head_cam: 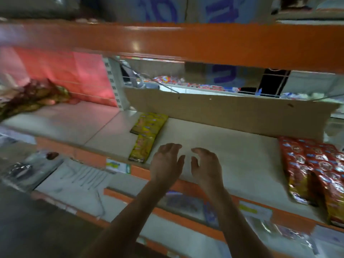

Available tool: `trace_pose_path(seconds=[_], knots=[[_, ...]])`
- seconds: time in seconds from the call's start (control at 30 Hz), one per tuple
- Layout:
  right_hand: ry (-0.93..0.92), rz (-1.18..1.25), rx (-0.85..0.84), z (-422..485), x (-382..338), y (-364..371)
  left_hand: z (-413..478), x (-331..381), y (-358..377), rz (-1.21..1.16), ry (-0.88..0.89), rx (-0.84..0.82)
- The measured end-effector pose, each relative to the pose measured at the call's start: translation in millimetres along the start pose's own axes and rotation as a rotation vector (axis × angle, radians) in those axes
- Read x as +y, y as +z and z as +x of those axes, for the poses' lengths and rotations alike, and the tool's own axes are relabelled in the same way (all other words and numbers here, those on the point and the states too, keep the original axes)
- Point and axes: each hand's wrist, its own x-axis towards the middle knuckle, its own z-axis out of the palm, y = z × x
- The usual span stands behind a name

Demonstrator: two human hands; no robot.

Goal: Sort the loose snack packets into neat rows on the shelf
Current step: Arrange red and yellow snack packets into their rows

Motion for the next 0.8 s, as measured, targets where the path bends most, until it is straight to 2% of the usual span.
trace_pose_path(seconds=[0.23, 0.4, 0.6, 0.8], knots=[[-0.114, 0.06, -0.09, -2, -131, 109, -21, -135, -85, 0.151, -0.042, 0.023], [-0.214, 0.09, -0.135, 6, -200, 171, -19, -220, -121, 0.216, -0.149, 0.038], [-0.269, 0.109, -0.205, 48, -269, 243, 10, -312, -148, 0.251, -0.241, 0.065], [-0.247, 0.167, -0.243, 113, -334, 312, 65, -402, -171, 0.321, -0.312, 0.039]])
